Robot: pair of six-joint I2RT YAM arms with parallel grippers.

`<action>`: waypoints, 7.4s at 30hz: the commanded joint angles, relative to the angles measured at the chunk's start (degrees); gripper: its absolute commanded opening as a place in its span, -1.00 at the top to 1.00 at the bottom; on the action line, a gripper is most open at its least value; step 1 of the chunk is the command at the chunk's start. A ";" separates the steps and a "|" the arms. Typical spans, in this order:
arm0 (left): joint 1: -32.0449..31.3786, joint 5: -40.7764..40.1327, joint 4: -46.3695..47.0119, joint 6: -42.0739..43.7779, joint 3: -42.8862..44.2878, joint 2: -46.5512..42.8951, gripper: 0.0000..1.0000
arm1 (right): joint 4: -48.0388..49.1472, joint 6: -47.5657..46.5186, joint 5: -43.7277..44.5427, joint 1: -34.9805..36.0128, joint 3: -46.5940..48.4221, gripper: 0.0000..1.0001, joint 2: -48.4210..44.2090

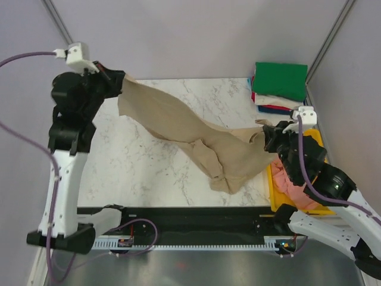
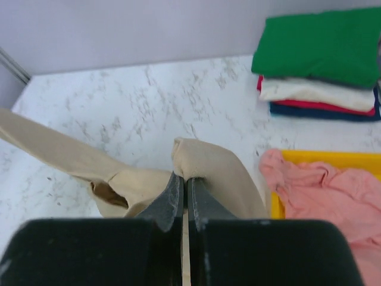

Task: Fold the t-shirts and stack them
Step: Flatten the tshirt out, then fold the tshirt

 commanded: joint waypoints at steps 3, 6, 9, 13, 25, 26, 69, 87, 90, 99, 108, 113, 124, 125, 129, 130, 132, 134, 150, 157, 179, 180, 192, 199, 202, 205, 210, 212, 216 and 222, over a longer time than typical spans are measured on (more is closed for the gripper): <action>-0.01 -6.97 -0.94 10.50 -4.75 -16.66 0.96 | 8.35 -11.49 -6.00 -0.06 5.42 1.00 -6.09; -0.01 -6.89 -1.03 13.57 -4.85 -23.96 0.96 | 10.02 -14.48 -10.32 0.02 7.96 1.00 -8.37; -0.62 -7.58 -0.94 16.04 -4.05 -29.15 0.96 | 11.42 -16.16 -13.22 -0.06 10.60 1.00 -10.49; -0.71 -7.24 -0.07 17.10 -3.87 -34.07 0.96 | 16.34 -16.86 -15.68 -0.24 11.66 1.00 -13.91; -0.80 -6.28 -0.33 19.11 3.50 -34.80 0.96 | 16.70 -20.29 -27.64 -12.18 31.50 1.00 -7.16; -0.80 -5.75 -0.59 19.21 4.03 -33.92 0.96 | 17.23 -20.38 -26.77 -13.32 32.31 1.00 -5.06; 12.03 0.12 -9.73 3.92 -5.28 32.79 -0.65 | 15.74 1.33 -36.95 -25.82 28.91 -0.96 74.06; 11.42 4.63 -9.64 0.84 2.27 56.26 -0.46 | 10.91 3.79 -39.86 -29.77 40.48 -0.96 93.81; 12.29 4.54 -10.87 0.75 6.66 60.03 -0.45 | 8.89 3.97 -42.75 -30.12 48.55 -0.96 99.43; 16.43 7.70 -15.71 0.31 26.08 70.41 -0.43 | 11.51 5.63 -44.42 -30.21 69.22 -0.96 110.17; 16.52 1.66 -19.05 -0.39 24.98 53.93 -0.49 | 30.57 4.94 -47.07 -30.21 53.78 -0.96 93.53; 16.52 -10.38 -7.13 -1.88 -2.77 29.51 -0.78 | 37.78 6.60 -38.20 -29.51 39.92 -0.96 77.27; 25.96 3.88 -2.52 -20.41 -39.44 4.78 -0.82 | 70.02 29.52 -51.67 -29.24 -10.44 -0.96 47.61; 28.53 6.18 -1.39 -21.56 -42.69 3.72 -0.73 | 71.27 31.46 -53.55 -29.07 -12.57 -0.96 46.04; 37.60 9.82 3.80 -24.65 -57.46 -3.31 -0.49 | 66.83 30.09 -55.33 -25.39 -18.92 -0.96 41.81; 37.78 8.51 3.80 -25.09 -58.36 -4.37 -0.49 | 63.32 27.81 -54.63 -24.51 -18.75 -0.96 41.02; 37.70 7.53 3.80 -25.62 -60.29 -7.01 -0.49 | 53.99 23.05 -52.08 -22.05 -17.69 -0.96 38.82; 37.61 4.99 3.02 -25.53 -61.00 -8.59 -0.48 | 51.08 21.46 -50.94 -20.81 -18.92 -0.96 36.36; 37.43 -6.53 8.19 -32.03 -60.22 6.69 -0.34 | 44.48 17.68 -49.70 -20.63 -26.04 -0.96 26.77; 33.41 -8.55 14.44 -34.32 -61.36 10.30 0.14 | 38.78 15.40 -49.53 -20.63 -28.23 -0.96 23.97; 29.00 -8.65 15.58 -34.41 -63.11 3.44 0.96 | 3.79 30.93 -37.93 -1.83 -44.76 -0.47 0.15; 29.00 -8.30 15.58 -34.75 -63.11 3.36 0.96 | 3.61 31.56 -37.92 -1.39 -45.72 -0.43 -0.12; 28.64 -6.71 16.20 -35.55 -64.17 3.62 0.96 | 15.20 39.72 -33.36 9.76 -44.94 -0.11 18.13; 28.64 -6.01 16.20 -35.29 -64.52 2.31 0.96 | 13.98 44.57 -26.42 16.28 -42.30 0.76 22.82; 28.64 -5.05 15.85 -34.93 -64.35 1.08 0.96 | 9.34 44.49 -22.99 16.28 -40.55 1.00 19.58; 28.64 -3.21 14.62 -34.93 -63.65 0.02 0.96 | 0.73 44.22 -15.97 16.28 -36.08 1.00 15.45; 28.73 -1.71 9.26 -33.09 -60.83 -4.11 0.96 | -7.71 39.92 -9.37 14.79 -27.29 1.00 11.92; 28.73 -1.09 6.97 -31.43 -59.43 -5.16 0.96 | -8.17 37.11 -9.01 11.55 -23.95 1.00 12.36; 28.73 0.84 4.77 -28.09 -56.71 -6.84 0.96 | -5.89 26.42 -11.54 2.68 -18.85 1.00 14.82; 28.73 3.13 0.30 -20.97 -49.16 0.70 0.96 | 0.35 16.29 -15.95 -7.17 -10.85 1.00 23.07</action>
